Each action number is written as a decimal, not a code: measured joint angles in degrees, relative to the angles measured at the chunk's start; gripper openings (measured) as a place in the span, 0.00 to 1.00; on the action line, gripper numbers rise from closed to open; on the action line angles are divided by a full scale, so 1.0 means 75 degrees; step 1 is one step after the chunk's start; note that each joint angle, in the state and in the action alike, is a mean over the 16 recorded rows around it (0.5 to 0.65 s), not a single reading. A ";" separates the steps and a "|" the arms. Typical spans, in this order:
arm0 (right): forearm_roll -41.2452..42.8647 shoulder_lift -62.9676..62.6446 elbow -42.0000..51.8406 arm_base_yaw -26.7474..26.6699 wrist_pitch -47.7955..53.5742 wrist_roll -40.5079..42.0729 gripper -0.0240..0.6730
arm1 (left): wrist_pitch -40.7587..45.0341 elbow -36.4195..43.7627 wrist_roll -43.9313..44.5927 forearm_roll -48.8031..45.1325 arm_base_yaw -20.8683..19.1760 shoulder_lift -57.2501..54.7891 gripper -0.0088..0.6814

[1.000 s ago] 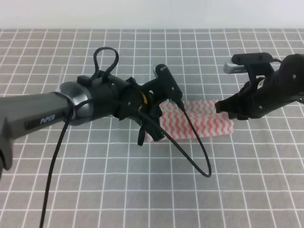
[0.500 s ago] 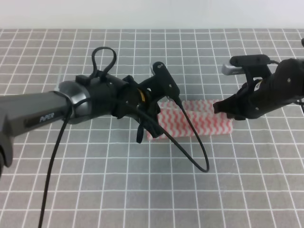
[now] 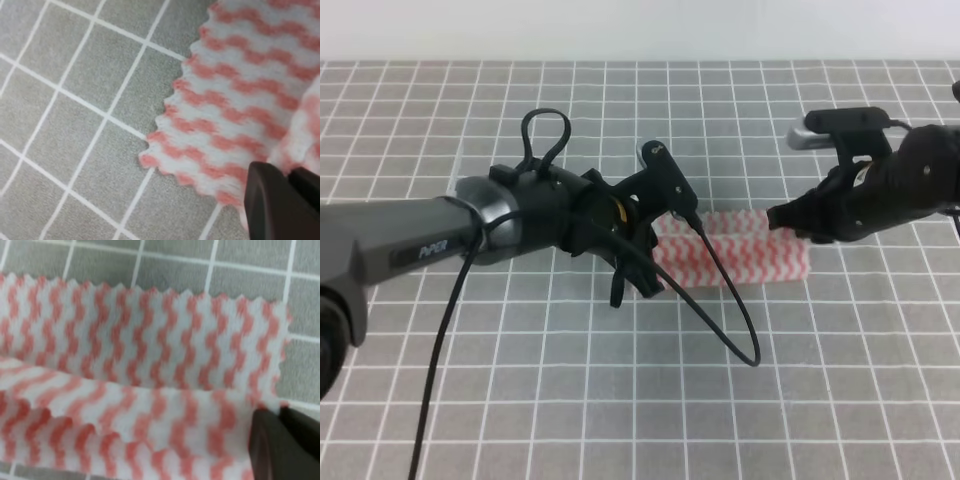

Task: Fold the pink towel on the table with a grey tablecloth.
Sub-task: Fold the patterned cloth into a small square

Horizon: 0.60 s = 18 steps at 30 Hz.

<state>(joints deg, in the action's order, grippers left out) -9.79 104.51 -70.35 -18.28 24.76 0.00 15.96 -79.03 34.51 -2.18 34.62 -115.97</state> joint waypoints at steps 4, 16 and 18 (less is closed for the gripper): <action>0.0002 0.0006 -0.0001 -0.0001 -0.0110 0.0000 0.01 | -0.0075 -0.0003 -0.0003 0.0010 -0.0001 -0.0036 0.01; 0.0009 0.0103 -0.0006 -0.0004 -0.0273 0.0000 0.01 | -0.0317 -0.0003 -0.0218 0.0019 -0.0085 -0.0087 0.01; 0.0012 0.0126 -0.0005 -0.0004 -0.0306 0.0000 0.01 | -0.0346 -0.0004 -0.0256 0.0020 -0.0103 -0.0100 0.01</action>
<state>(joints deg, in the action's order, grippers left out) -9.70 105.46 -70.39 -18.31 22.46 0.00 13.37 -79.05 32.59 -2.04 33.84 -116.72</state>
